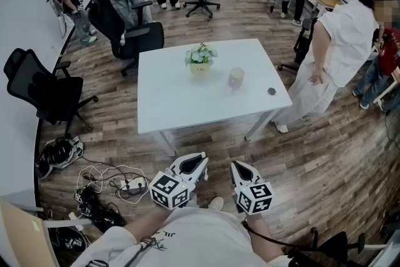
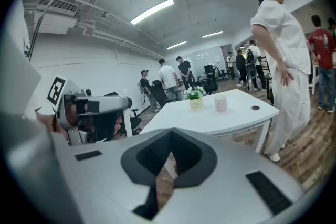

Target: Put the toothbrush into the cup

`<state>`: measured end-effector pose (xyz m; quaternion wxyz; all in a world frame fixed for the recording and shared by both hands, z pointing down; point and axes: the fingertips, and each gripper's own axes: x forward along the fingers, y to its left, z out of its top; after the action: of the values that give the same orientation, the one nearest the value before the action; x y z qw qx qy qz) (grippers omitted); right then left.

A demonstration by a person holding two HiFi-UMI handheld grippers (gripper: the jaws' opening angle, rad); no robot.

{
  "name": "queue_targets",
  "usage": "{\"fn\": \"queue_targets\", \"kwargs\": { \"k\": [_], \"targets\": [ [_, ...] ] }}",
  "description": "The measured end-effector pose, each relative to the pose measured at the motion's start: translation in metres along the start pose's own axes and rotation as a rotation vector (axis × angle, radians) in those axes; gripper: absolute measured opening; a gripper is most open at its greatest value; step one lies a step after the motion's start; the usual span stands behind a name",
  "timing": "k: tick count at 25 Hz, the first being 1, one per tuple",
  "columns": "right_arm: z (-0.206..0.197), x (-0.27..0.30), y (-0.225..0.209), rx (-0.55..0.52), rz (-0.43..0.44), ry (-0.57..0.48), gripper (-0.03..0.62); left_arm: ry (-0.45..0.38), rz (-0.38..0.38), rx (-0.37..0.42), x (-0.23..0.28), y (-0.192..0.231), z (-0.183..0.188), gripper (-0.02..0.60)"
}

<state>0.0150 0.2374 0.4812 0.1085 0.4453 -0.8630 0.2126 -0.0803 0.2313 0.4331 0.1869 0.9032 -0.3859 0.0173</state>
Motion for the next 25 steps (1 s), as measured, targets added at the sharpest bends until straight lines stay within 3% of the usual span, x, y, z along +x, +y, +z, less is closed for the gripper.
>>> {"fn": "queue_targets", "kwargs": {
  "k": [15, 25],
  "targets": [
    [0.004, 0.004, 0.013, -0.004, 0.044, -0.035, 0.018, -0.010, 0.015, -0.016, -0.009, 0.001, -0.002, 0.046],
    [0.001, 0.008, 0.010, 0.008, 0.005, -0.029, 0.018, -0.013, 0.008, -0.012, -0.011, 0.009, 0.000, 0.046]
  ]
}}
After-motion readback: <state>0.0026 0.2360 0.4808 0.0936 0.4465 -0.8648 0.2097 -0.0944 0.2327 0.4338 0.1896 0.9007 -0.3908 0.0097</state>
